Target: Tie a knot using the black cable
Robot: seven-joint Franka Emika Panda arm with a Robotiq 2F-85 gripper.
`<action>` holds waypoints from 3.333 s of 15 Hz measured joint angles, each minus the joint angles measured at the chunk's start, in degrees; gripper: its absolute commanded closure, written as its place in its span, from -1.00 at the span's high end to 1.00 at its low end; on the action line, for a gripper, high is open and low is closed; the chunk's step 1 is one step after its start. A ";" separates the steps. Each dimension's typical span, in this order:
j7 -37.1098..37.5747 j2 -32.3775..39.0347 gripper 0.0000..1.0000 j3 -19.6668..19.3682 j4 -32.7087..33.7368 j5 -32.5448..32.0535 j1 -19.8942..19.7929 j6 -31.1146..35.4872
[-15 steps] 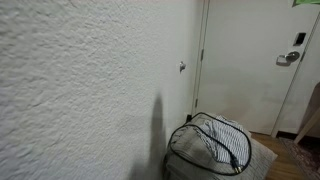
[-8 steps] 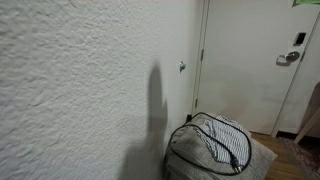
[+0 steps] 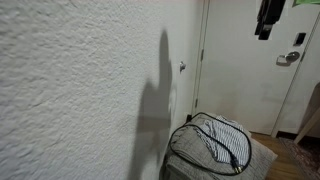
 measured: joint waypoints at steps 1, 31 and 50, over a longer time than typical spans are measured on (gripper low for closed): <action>-0.42 1.13 1.00 -0.16 0.68 0.26 0.08 0.21; -19.05 25.12 1.00 6.30 -0.14 8.09 0.37 13.18; -23.68 44.90 1.00 10.41 8.00 0.64 2.36 13.22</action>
